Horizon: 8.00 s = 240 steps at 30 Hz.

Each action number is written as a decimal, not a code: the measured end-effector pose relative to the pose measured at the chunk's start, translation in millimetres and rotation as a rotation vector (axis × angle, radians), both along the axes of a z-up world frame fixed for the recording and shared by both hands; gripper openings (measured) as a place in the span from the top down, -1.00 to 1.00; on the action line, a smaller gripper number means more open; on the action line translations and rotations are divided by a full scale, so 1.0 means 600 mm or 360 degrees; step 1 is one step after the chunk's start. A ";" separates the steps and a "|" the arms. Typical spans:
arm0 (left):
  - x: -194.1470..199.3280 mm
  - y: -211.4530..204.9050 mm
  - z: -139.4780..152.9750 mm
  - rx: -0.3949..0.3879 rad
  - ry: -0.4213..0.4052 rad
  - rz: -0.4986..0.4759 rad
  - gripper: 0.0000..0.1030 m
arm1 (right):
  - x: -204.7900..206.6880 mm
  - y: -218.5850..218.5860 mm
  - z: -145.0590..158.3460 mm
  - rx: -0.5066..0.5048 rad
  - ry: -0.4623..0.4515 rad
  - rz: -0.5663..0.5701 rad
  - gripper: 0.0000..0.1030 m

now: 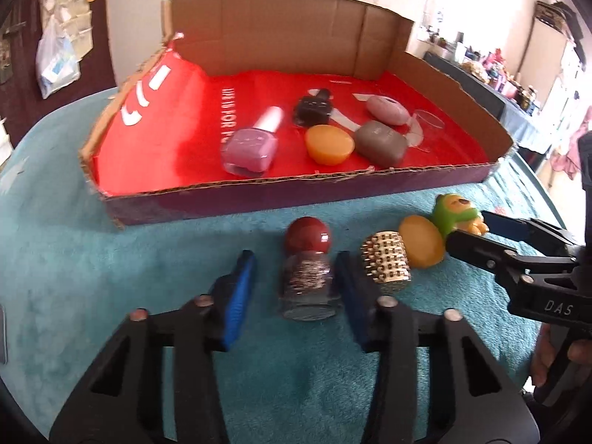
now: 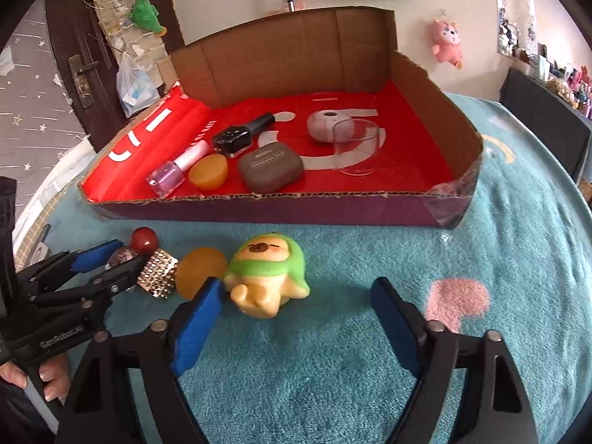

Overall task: Organize rigid objects
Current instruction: 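Grasp the glitter red-capped nail polish with the left tool while the right tool grasps the green squishy toy, then carry the glitter polish with the left tool while the right tool carries the green toy into the box, then open the left tool releasing the glitter polish while the right tool releases the green toy, then lift both open tools out of the box back over the table, then move both open tools toward the gold cylinder and orange puff on the table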

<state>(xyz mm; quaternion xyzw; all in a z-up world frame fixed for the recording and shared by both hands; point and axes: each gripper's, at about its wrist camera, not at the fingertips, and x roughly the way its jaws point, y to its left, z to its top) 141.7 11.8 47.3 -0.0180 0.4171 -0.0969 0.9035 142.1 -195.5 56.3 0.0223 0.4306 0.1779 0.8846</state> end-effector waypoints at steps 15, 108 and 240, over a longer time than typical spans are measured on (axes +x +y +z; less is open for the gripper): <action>-0.011 -0.002 0.016 -0.0004 -0.0027 -0.0037 0.43 | -0.014 0.015 0.017 0.0096 -0.0058 0.0140 0.16; 0.324 0.059 0.020 0.0190 0.0299 -0.0001 0.43 | 0.367 0.243 0.025 -0.0184 0.0425 0.0582 0.07; -0.082 -0.027 0.018 0.0037 -0.0305 0.0192 -0.85 | -0.119 -0.071 0.006 -0.0089 -0.0398 -0.0297 -1.00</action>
